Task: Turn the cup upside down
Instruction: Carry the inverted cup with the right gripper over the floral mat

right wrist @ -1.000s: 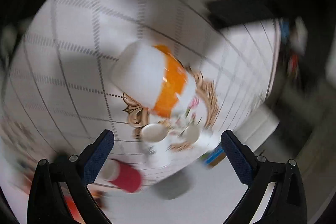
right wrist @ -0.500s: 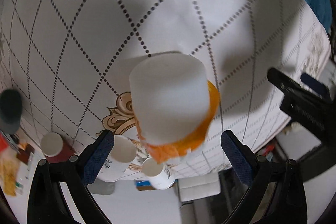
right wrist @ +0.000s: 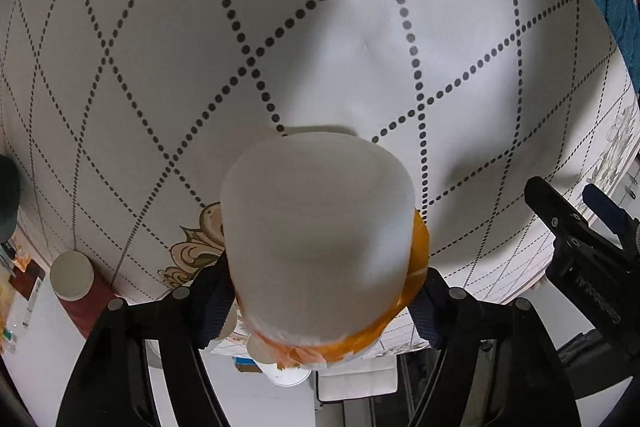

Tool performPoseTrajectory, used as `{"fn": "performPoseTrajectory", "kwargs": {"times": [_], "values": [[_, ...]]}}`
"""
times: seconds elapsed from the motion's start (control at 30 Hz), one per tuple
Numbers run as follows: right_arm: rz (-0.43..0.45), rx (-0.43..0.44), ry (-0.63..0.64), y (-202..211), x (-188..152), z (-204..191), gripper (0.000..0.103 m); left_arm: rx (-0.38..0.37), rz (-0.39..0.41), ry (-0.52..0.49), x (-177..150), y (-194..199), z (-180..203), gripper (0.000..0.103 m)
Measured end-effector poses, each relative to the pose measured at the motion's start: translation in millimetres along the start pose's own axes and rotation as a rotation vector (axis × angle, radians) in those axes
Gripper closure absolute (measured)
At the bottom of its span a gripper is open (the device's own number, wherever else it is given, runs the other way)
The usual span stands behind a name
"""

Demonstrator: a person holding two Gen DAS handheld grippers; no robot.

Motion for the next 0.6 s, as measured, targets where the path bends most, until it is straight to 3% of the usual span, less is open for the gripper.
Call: {"fn": "performPoseTrajectory", "kwargs": {"times": [0.23, 0.5, 0.6], "values": [[0.002, 0.084, -0.130, -8, -11, 19, 0.028, 0.005, 0.006, 0.006, 6, 12, -7, 0.010], [0.011, 0.508, -0.560, -32, -48, 50, 0.028, 0.006, 0.001, 0.032, -1, 16, -30, 0.010], [0.021, 0.690, -0.787, -48, -72, 62, 0.028, 0.012, 0.002, 0.041, -2, 19, -41, 0.010]]}}
Point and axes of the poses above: each gripper's, at about its wrist camera, not at the fingertips, and y roughly against the way its jaws point, z to its right, x to its top, the point moved 2 cm from there along -y, roughly the way its jaws point, and after that the axes turned 7 degrees about -z, right-handed, at the moved point
